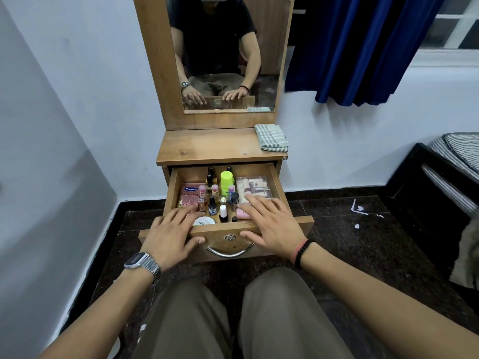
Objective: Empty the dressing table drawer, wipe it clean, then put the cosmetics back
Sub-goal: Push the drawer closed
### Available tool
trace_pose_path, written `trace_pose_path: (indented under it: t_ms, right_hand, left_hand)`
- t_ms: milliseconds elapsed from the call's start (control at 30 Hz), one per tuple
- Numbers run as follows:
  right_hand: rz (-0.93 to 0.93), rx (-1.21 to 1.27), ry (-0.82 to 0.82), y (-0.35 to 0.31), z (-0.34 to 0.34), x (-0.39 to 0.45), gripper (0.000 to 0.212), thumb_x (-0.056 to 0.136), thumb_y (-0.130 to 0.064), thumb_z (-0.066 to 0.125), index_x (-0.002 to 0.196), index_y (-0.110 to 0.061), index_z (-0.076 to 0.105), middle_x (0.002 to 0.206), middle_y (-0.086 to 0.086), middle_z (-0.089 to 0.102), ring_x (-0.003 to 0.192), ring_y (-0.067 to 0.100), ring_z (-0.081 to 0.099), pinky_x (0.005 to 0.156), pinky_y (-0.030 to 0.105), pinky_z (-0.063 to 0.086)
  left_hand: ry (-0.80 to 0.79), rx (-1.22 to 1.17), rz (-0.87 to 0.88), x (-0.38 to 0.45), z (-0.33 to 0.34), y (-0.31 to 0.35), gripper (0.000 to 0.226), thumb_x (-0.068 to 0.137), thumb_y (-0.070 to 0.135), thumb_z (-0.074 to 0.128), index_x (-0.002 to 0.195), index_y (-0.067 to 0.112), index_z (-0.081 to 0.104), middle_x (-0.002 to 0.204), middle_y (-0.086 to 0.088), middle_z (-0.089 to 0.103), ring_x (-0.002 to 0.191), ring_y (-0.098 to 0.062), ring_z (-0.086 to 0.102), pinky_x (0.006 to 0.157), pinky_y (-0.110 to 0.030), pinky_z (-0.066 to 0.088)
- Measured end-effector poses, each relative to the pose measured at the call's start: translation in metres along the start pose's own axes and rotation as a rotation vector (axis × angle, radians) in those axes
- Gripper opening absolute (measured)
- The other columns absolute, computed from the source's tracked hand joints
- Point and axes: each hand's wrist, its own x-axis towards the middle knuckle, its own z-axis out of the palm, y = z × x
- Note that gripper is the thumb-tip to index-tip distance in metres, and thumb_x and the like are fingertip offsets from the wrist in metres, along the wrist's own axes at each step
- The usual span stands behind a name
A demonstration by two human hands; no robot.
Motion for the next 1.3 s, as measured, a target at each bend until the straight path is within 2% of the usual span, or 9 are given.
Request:
trace_pose_path:
  t_ms: [133,300,433,533,833,933,1033,1167,1300]
  right_hand:
    - [0.071,0.035,-0.070,0.003,0.003,0.012,0.079,0.088,-0.073,0.026,0.150,-0.024,0.025,0.159,0.001,0.023,0.146,0.018,0.022,0.113,0.045,0.023]
    - [0.091,0.023,-0.084,0.013,0.009,0.032,0.089,0.085,-0.076,0.029,0.154,-0.025,0.008,0.162,0.000,0.006,0.149,0.015,0.005,0.116,0.042,0.010]
    - [0.094,-0.005,-0.092,0.024,0.017,0.051,0.094,0.083,-0.076,0.035,0.154,-0.024,0.003,0.162,0.000,-0.003,0.149,0.017,-0.001,0.116,0.045,0.010]
    - [0.076,-0.029,-0.113,0.034,0.021,0.066,0.093,0.086,-0.073,0.035,0.154,-0.025,-0.005,0.162,-0.001,-0.010,0.149,0.016,-0.009,0.115,0.045,0.007]
    - [0.116,0.022,-0.191,0.056,0.026,0.110,0.096,0.085,-0.071,0.042,0.154,-0.024,-0.007,0.162,0.000,-0.009,0.148,0.019,-0.012,0.116,0.048,0.000]
    - [0.143,0.037,-0.193,0.061,0.030,0.123,0.098,0.084,-0.070,0.045,0.154,-0.022,-0.004,0.162,0.001,-0.006,0.149,0.019,-0.010,0.116,0.048,-0.001]
    - [0.141,0.037,-0.188,0.065,0.033,0.134,0.095,0.085,-0.067,0.046,0.154,-0.023,-0.002,0.162,0.001,-0.003,0.149,0.019,-0.005,0.116,0.048,0.000]
    - [0.127,0.028,-0.143,0.067,0.038,0.139,0.084,0.090,-0.057,0.048,0.154,-0.023,0.006,0.162,0.000,0.006,0.148,0.019,0.004,0.115,0.044,0.005]
    - [0.135,0.037,-0.130,0.067,0.041,0.139,0.073,0.095,-0.034,0.049,0.153,-0.025,0.006,0.161,-0.001,0.007,0.147,0.020,0.005,0.113,0.043,0.008]
  left_hand:
    - [-0.047,-0.023,-0.056,0.014,0.001,-0.001,0.076,0.083,0.069,0.041,0.148,0.037,0.017,0.156,0.012,0.016,0.141,-0.016,0.023,0.103,-0.043,0.033]
    - [-0.056,0.008,-0.070,0.034,0.000,-0.007,0.083,0.084,0.069,0.040,0.150,0.035,0.002,0.158,0.010,-0.006,0.146,-0.013,0.002,0.111,-0.043,0.021]
    - [-0.065,0.019,-0.045,0.055,0.002,-0.020,0.084,0.078,0.076,0.010,0.148,0.035,-0.010,0.155,0.008,-0.021,0.144,-0.010,-0.010,0.113,-0.043,0.013]
    - [-0.076,0.011,-0.019,0.071,0.004,-0.030,0.083,0.074,0.071,-0.004,0.148,0.033,-0.013,0.154,0.009,-0.024,0.144,-0.010,-0.014,0.114,-0.041,0.010]
    - [-0.112,-0.011,-0.033,0.116,0.006,-0.045,0.086,0.071,0.068,-0.012,0.148,0.028,-0.015,0.147,0.009,-0.031,0.143,-0.012,-0.018,0.115,-0.044,-0.003]
    - [-0.124,-0.014,-0.034,0.131,0.007,-0.052,0.088,0.071,0.068,-0.012,0.149,0.029,-0.011,0.148,0.009,-0.029,0.144,-0.014,-0.017,0.115,-0.044,-0.003]
    - [-0.086,0.025,-0.010,0.140,0.012,-0.058,0.080,0.078,0.064,-0.009,0.150,0.030,-0.007,0.157,0.007,-0.014,0.145,-0.015,-0.011,0.114,-0.045,-0.002]
    - [0.044,-0.024,-0.037,0.145,0.019,-0.058,0.059,0.099,0.045,0.025,0.151,0.026,0.005,0.159,0.007,0.008,0.146,-0.013,0.004,0.113,-0.046,0.003]
    - [0.242,-0.074,-0.086,0.147,0.024,-0.051,0.054,0.093,0.032,0.050,0.144,0.025,0.034,0.148,0.006,0.036,0.138,-0.017,0.028,0.109,-0.043,0.014]
